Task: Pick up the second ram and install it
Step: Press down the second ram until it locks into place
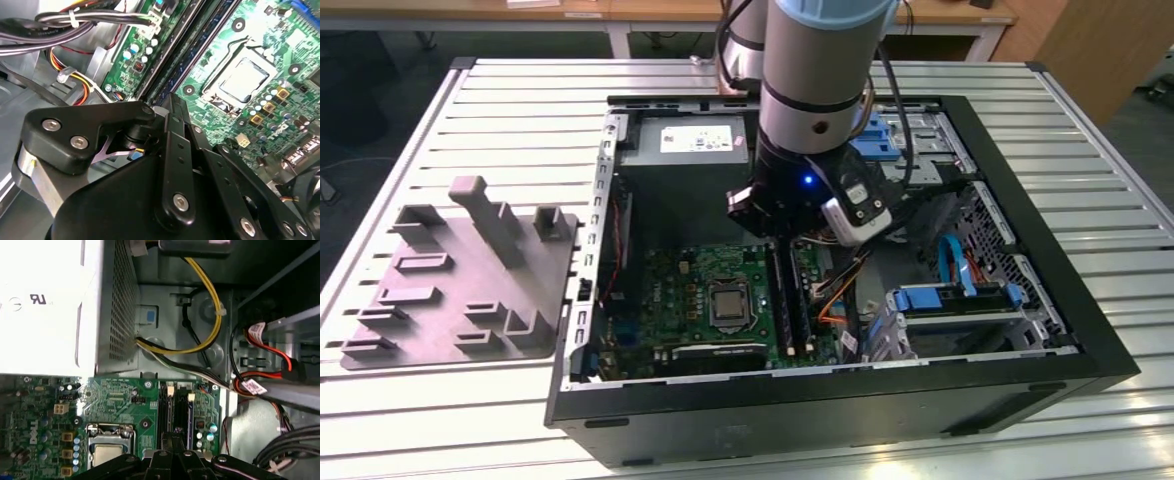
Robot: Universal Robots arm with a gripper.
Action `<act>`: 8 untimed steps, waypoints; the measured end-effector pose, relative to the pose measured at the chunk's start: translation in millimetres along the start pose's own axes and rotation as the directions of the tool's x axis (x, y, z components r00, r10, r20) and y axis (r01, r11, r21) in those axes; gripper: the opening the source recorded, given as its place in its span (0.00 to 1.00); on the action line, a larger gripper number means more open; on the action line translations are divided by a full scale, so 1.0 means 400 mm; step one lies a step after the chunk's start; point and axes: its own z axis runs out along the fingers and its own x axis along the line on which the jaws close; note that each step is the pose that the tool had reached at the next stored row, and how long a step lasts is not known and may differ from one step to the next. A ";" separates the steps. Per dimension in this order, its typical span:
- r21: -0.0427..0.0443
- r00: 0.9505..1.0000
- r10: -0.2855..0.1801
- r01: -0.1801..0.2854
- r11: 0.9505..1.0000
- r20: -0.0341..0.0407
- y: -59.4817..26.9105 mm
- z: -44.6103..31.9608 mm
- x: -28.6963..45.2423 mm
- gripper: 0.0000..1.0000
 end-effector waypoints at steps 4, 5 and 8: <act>0.000 1.000 -0.007 0.007 1.000 0.000 0.010 0.013 0.000 0.10; 0.000 1.000 -0.008 0.008 1.000 0.000 0.011 0.014 0.000 0.10; 0.000 1.000 -0.008 0.008 1.000 0.000 0.011 0.014 0.000 0.10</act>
